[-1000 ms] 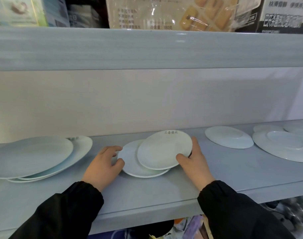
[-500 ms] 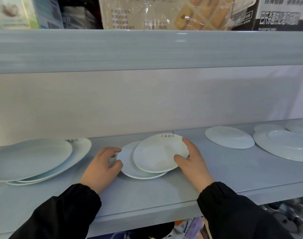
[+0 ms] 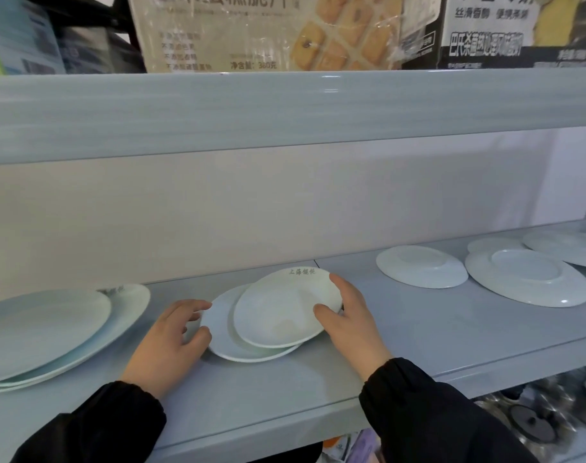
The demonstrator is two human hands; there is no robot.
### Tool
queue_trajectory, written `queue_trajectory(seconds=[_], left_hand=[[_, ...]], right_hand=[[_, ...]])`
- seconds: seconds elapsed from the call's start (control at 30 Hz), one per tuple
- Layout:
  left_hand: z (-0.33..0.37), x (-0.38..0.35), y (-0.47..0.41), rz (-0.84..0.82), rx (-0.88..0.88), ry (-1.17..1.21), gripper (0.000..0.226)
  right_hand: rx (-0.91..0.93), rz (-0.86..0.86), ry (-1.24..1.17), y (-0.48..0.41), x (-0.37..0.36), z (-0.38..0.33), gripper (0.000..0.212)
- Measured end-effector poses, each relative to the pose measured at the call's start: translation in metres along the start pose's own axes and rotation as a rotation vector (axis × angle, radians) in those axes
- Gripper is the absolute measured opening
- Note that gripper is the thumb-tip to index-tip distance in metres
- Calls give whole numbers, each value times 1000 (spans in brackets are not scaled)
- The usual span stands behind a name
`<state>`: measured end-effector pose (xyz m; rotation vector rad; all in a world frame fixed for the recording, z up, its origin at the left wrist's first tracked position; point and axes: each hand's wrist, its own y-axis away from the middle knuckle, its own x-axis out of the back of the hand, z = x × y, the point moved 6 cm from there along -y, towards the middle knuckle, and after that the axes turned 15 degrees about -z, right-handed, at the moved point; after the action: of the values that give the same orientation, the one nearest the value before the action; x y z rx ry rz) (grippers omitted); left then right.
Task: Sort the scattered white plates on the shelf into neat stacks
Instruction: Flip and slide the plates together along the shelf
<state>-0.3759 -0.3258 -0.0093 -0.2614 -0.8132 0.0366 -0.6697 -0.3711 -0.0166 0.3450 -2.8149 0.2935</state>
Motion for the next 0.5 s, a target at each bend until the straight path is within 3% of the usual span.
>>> queue_trajectory(seconds=[0.27, 0.4, 0.5], left_hand=[[1, 2, 0, -17, 28, -22, 38], [-1, 3, 1, 10, 58, -55, 45], [0, 4, 0, 6, 56, -80, 48]], right_hand=[[6, -8, -45, 1, 2, -1, 59], [50, -5, -72, 2, 5, -5, 35], [78, 5, -66, 2, 8, -7, 30]])
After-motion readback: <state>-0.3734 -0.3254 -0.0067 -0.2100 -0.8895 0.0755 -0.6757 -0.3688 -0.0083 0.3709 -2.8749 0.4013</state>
